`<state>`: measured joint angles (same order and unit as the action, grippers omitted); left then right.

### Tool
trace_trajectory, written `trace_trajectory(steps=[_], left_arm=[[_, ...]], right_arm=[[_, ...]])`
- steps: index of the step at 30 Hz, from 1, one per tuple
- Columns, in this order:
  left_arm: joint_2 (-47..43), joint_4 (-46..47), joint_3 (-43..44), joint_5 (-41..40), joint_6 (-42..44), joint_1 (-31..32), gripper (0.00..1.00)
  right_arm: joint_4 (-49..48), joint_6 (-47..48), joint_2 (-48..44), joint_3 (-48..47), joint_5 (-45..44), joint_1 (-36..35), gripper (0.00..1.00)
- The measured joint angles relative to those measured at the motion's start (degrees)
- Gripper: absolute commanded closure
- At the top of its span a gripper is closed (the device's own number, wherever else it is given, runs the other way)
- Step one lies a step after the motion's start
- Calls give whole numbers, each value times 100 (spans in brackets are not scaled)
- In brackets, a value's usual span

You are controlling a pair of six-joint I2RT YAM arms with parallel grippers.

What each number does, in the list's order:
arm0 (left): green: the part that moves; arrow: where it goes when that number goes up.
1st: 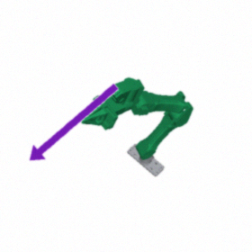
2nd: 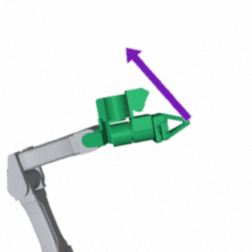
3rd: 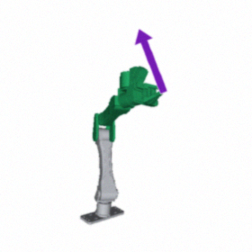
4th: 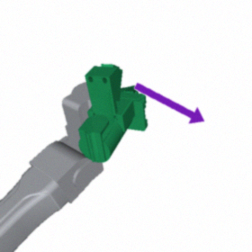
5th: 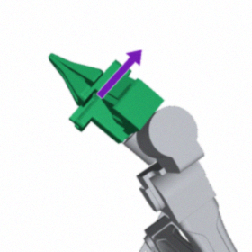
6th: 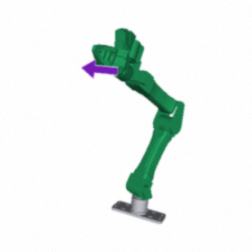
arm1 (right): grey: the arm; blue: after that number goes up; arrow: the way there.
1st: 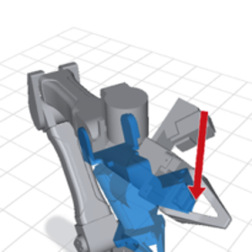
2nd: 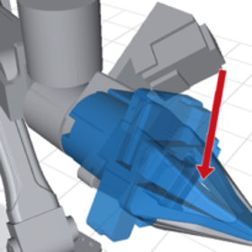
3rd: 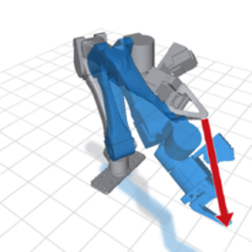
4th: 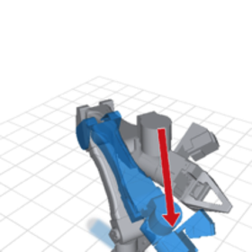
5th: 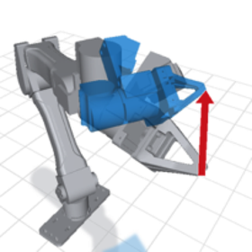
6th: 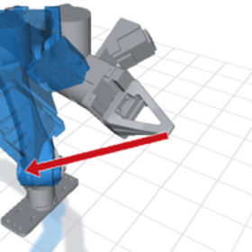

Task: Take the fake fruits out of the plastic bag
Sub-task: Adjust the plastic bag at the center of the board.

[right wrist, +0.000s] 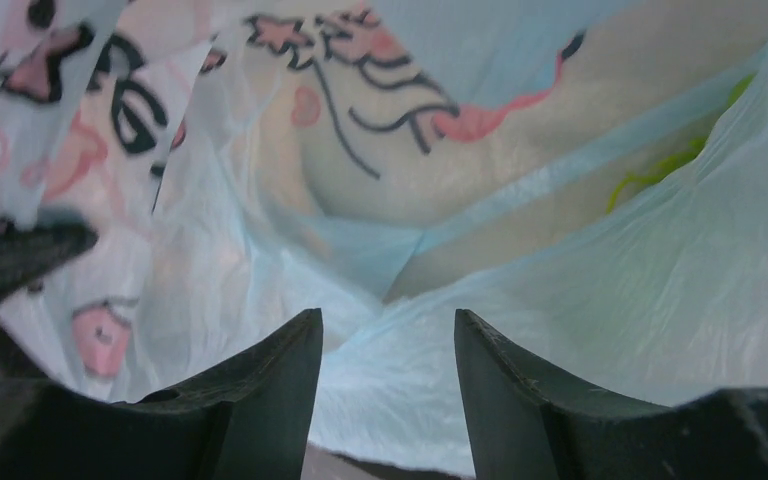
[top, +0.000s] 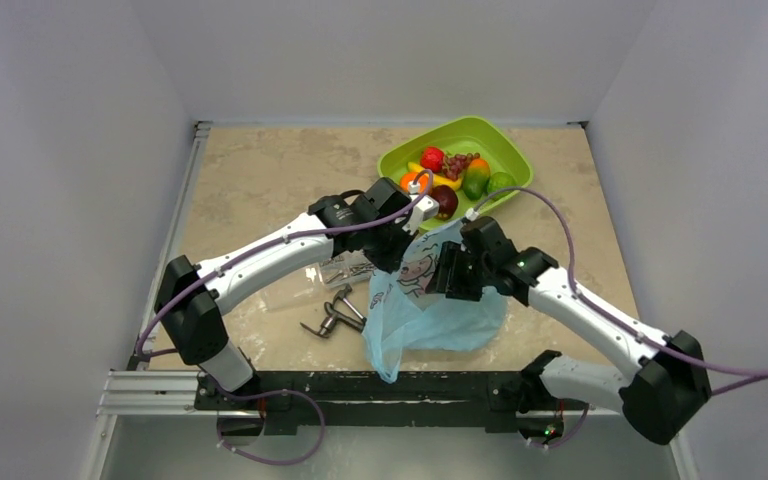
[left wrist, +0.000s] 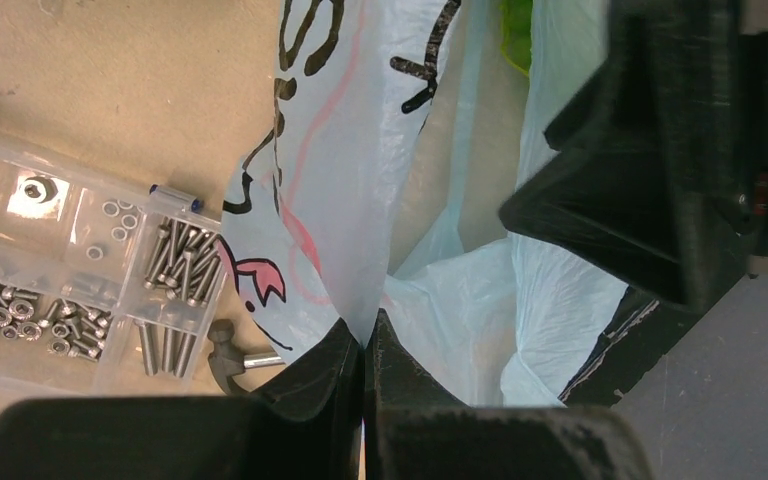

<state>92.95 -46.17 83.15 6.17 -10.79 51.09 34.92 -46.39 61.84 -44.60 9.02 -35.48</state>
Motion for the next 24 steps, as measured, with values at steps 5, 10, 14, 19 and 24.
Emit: trace_trajectory(steps=[5, 10, 14, 19, 24], left_arm=[[4, -22, 0, 0, 11, 0, 100], [4, -24, 0, 2, 39, 0, 100], [4, -26, 0, 7, 46, 0, 100], [4, -28, 0, 68, 46, 0, 100], [4, -28, 0, 90, 46, 0, 100]], right_arm=[[92, -236, 1014, -466, -1191, -448, 50], [577, -619, 1091, -374, -2017, -793, 51], [892, -977, 511, 55, -2341, -800, 49], [1038, -1434, -282, 608, -2448, -796, 47], [868, -1884, -57, 1049, -2474, -796, 31]])
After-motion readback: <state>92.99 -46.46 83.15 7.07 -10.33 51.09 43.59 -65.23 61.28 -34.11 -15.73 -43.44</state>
